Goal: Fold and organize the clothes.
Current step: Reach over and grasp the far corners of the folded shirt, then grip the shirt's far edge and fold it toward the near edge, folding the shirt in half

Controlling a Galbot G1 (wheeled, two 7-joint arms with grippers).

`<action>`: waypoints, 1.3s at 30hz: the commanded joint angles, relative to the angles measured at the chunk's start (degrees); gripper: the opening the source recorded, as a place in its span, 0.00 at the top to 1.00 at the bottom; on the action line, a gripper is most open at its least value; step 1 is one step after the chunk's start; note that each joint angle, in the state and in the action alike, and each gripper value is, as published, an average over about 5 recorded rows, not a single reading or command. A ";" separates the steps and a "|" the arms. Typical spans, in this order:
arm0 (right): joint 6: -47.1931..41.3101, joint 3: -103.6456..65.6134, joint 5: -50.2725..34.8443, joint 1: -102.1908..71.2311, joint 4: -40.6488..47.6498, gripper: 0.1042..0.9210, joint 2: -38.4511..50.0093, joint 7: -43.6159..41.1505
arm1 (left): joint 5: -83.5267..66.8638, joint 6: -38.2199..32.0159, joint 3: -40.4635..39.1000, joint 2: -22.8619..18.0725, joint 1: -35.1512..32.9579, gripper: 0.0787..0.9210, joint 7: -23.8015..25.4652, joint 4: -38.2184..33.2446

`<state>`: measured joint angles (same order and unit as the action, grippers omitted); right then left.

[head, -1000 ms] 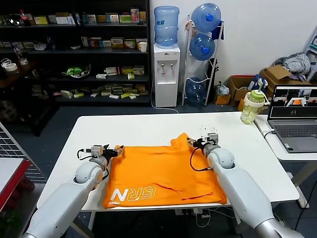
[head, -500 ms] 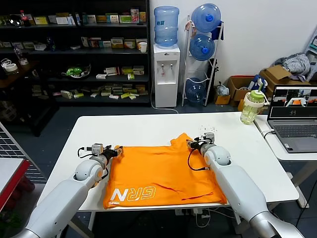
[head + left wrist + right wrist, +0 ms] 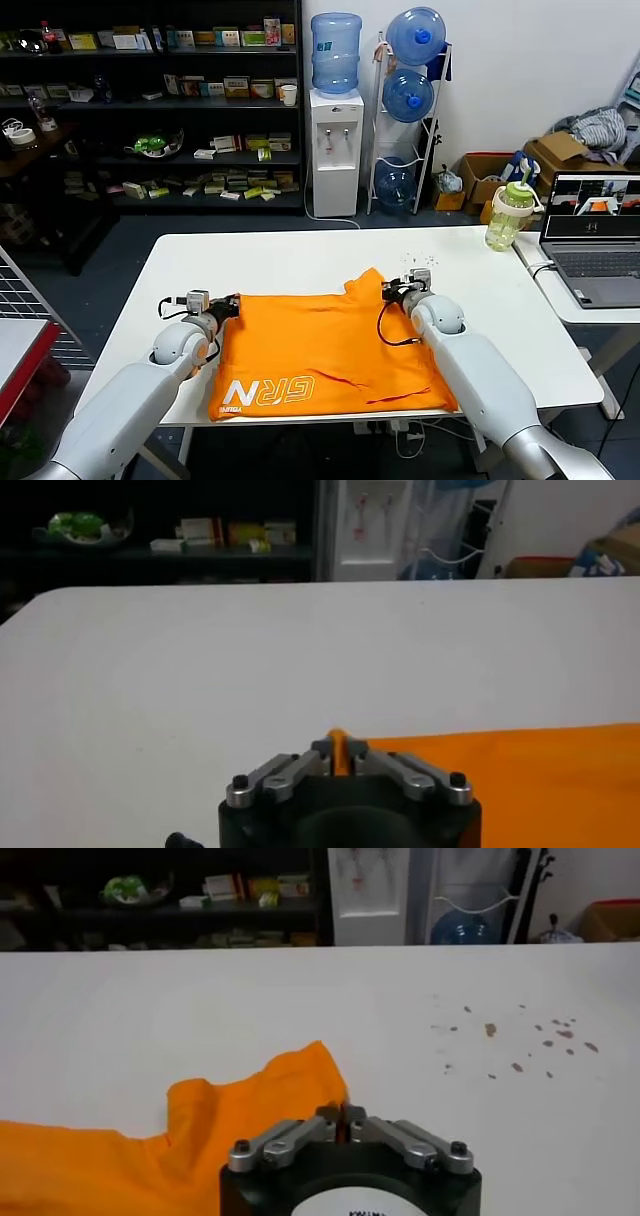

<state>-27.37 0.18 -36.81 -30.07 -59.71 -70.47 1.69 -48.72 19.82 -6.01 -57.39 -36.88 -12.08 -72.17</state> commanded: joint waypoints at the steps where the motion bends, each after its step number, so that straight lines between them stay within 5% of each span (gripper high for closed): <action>1: 3.67 0.06 0.29 0.12 -0.43 0.98 0.07 -0.75 | -0.15 0.08 -0.14 0.20 0.21 0.93 -0.10 -0.37; 13: 4.24 -1.38 -2.67 -5.53 -14.86 0.98 5.83 1.74 | -1.17 -0.01 2.73 3.65 -3.88 0.98 -2.51 -10.20; 27: -1.21 -6.23 -11.16 -22.26 -38.41 0.98 18.00 8.16 | -3.68 1.28 8.07 11.03 -16.81 0.98 -7.73 -29.67; 39: -2.92 -9.78 -13.64 -31.66 -48.55 0.98 23.44 10.28 | -2.76 1.01 11.43 15.50 -29.49 0.98 -9.86 -38.34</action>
<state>-29.37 -7.82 -48.45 -54.39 -99.28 -51.21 10.50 -51.68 20.83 3.37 -44.98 -56.50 -20.68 -101.92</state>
